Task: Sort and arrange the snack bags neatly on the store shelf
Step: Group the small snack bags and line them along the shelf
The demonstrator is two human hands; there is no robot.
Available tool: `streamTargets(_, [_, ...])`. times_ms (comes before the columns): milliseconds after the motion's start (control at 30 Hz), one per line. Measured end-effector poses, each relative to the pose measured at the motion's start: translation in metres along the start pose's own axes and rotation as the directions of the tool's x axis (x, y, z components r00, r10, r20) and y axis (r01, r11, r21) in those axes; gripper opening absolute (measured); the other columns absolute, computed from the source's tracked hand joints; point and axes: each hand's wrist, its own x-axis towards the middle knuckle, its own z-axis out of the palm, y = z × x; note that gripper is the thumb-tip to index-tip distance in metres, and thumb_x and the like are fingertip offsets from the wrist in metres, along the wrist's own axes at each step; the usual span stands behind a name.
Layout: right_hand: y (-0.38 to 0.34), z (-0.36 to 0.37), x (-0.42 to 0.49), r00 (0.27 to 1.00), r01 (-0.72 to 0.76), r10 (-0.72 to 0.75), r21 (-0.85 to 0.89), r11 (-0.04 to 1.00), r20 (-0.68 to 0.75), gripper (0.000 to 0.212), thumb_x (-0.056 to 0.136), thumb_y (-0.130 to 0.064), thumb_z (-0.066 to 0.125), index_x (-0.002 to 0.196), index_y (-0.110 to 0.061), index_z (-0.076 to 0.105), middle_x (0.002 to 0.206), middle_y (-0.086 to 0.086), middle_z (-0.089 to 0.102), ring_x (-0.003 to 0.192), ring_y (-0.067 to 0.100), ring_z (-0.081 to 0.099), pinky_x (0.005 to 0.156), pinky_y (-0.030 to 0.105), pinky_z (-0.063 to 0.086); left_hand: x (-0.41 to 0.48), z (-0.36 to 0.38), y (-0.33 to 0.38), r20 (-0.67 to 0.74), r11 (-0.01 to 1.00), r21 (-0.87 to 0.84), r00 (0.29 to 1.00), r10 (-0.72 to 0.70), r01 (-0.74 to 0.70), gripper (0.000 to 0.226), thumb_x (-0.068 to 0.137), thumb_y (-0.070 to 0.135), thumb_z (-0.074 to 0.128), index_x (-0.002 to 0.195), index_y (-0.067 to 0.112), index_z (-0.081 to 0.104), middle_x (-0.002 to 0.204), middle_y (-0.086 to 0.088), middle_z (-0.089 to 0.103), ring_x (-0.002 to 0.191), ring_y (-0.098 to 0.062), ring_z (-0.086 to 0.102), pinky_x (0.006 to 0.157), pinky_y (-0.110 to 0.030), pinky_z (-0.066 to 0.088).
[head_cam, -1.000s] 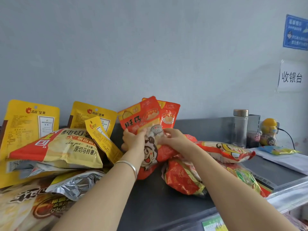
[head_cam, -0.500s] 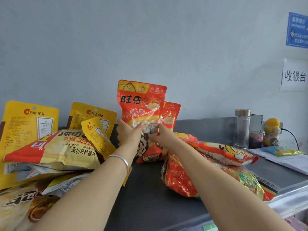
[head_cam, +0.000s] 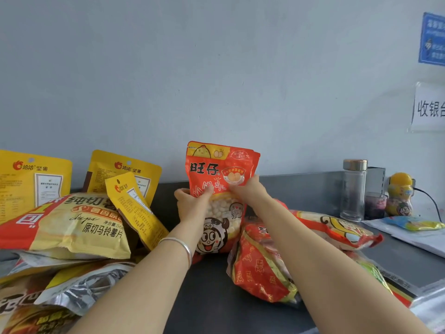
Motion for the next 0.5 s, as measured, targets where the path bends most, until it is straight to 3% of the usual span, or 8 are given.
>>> streamTargets(100, [0.004,0.002,0.019,0.991,-0.061,0.044,0.131,0.989,0.124,0.129,0.041,-0.069,0.079,0.145,-0.014,0.027,0.136,0.007,0.052,0.117,0.029,0.057,0.096,0.046,0.050,0.006,0.001,-0.003,0.015,0.997,-0.071,0.999,-0.036,0.037,0.064,0.081,0.041,0.070,0.127,0.015,0.035,0.116,-0.009,0.058,0.102,-0.027,0.061,0.087,-0.038,0.049])
streamTargets(200, [0.013,0.009,0.037,0.987,-0.052,0.020,0.199,0.979,0.157,0.138,0.028,-0.076,0.080,0.144,-0.018,0.031,0.133,0.002,0.055,0.114,0.026,0.060,0.094,0.044,0.052,0.013,0.002,-0.009,0.064,0.987,-0.120,0.993,-0.102,0.109,0.066,0.079,0.052,0.067,0.128,0.015,0.044,0.114,-0.007,0.063,0.102,-0.026,0.062,0.095,-0.044,0.048])
streamTargets(267, [0.010,0.006,0.025,0.981,-0.007,-0.040,0.236,0.972,0.192,0.117,0.039,-0.071,0.083,0.136,-0.020,0.043,0.122,-0.001,0.063,0.102,0.020,0.065,0.084,0.037,0.057,0.015,0.001,-0.011,0.045,0.987,-0.122,0.994,-0.100,0.105,0.059,0.081,0.056,0.062,0.120,0.013,0.052,0.109,-0.005,0.065,0.101,-0.024,0.062,0.094,-0.040,0.048])
streamTargets(367, [0.004,0.006,0.011,0.949,0.074,-0.154,0.284,0.956,0.273,0.047,0.081,-0.041,0.073,0.120,-0.021,0.055,0.102,-0.006,0.066,0.084,0.007,0.064,0.058,0.016,0.051,0.015,-0.004,-0.011,-0.064,0.988,-0.127,0.994,-0.092,0.083,0.054,0.085,0.058,0.055,0.115,0.013,0.054,0.106,-0.003,0.063,0.098,-0.022,0.059,0.086,-0.036,0.045])
streamTargets(433, [0.000,0.008,0.004,0.938,0.102,-0.195,0.312,0.945,0.285,0.040,0.087,-0.035,0.068,0.122,-0.020,0.054,0.103,-0.005,0.064,0.083,0.008,0.063,0.057,0.015,0.048,0.012,-0.006,-0.010,-0.107,0.987,-0.126,0.988,-0.111,0.097,0.057,0.087,0.058,0.051,0.119,0.012,0.051,0.108,-0.005,0.061,0.098,-0.023,0.056,0.089,-0.038,0.044])
streamTargets(500, [-0.002,0.010,0.003,0.951,0.106,-0.187,0.308,0.946,0.248,0.043,0.090,-0.037,0.063,0.126,-0.017,0.051,0.112,-0.001,0.063,0.094,0.015,0.063,0.070,0.022,0.051,0.010,-0.005,-0.009,-0.076,0.983,-0.119,0.985,-0.152,0.142,0.064,0.088,0.060,0.048,0.129,0.011,0.045,0.118,-0.009,0.059,0.106,-0.028,0.055,0.093,-0.042,0.043])
